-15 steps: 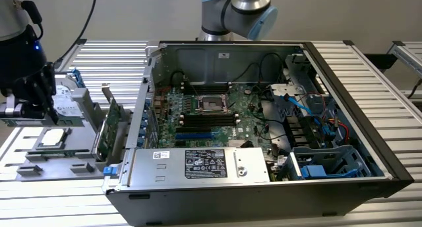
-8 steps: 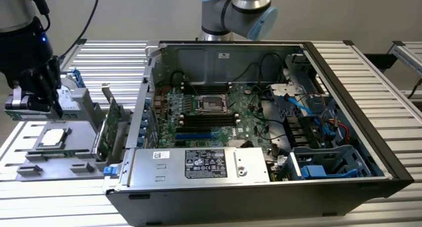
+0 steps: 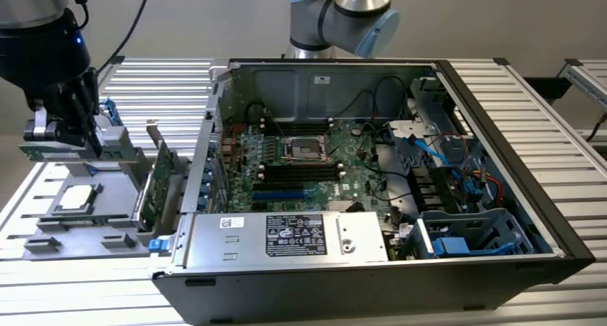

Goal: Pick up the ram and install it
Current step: 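Pick up the ram and move it above insertion slot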

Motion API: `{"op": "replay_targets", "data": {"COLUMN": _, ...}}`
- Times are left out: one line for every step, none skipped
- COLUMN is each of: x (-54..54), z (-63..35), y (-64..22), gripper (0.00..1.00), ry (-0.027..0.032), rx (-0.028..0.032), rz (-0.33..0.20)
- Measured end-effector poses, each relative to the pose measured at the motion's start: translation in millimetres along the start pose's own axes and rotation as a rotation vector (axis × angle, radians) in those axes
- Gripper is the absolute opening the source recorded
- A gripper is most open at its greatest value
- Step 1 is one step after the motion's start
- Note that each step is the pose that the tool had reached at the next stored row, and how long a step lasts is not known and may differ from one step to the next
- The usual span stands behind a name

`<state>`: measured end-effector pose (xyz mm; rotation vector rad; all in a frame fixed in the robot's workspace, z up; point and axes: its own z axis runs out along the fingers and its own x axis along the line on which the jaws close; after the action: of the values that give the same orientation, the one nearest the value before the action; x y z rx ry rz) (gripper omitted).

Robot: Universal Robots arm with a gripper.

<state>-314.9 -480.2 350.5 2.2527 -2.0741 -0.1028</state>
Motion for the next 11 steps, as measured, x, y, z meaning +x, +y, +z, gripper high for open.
{"op": "replay_targets", "data": {"x": -1.2, "z": -1.3, "y": -1.6, "gripper": 0.14, "ry": 0.0001, "rx": 0.0, "rz": 0.0}}
{"op": "replay_targets", "data": {"x": -2.4, "z": -2.6, "y": -3.2, "gripper": 0.14, "ry": 0.0, "rx": -0.0001, "rz": 0.0}}
{"op": "replay_targets", "data": {"x": -3.5, "z": -3.8, "y": -4.7, "gripper": 0.14, "ry": 0.0, "rx": 0.0, "rz": 0.0}}
{"op": "replay_targets", "data": {"x": -4.6, "z": -5.0, "y": -6.3, "gripper": 0.14, "ry": 0.0, "rx": 0.0, "rz": 0.0}}
{"op": "replay_targets", "data": {"x": -5.8, "z": -6.2, "y": -7.8, "gripper": 0.14, "ry": 0.0, "rx": 0.0, "rz": 0.0}}
{"op": "replay_targets", "data": {"x": -7.1, "z": -7.2, "y": -9.4, "gripper": 0.14, "ry": 0.0001, "rx": -0.0001, "rz": 0.0}}
{"op": "replay_targets", "data": {"x": -8.2, "z": -8.2, "y": -11.0, "gripper": 0.14, "ry": 0.0, "rx": 0.0, "rz": 0.0}}
{"op": "replay_targets", "data": {"x": -9.4, "z": -9.2, "y": -12.5, "gripper": 0.14, "ry": 0.0001, "rx": -0.0001, "rz": 0.0}}
{"op": "replay_targets", "data": {"x": -10.6, "z": -10.1, "y": -14.0, "gripper": 0.14, "ry": 0.0001, "rx": -0.0001, "rz": 0.0}}
{"op": "replay_targets", "data": {"x": -11.7, "z": -11.1, "y": -15.6, "gripper": 0.14, "ry": 0.0001, "rx": 0.0, "rz": 0.0}}
{"op": "replay_targets", "data": {"x": -12.9, "z": -12.1, "y": -17.1, "gripper": 0.14, "ry": 0.0001, "rx": 0.0, "rz": 0.0}}
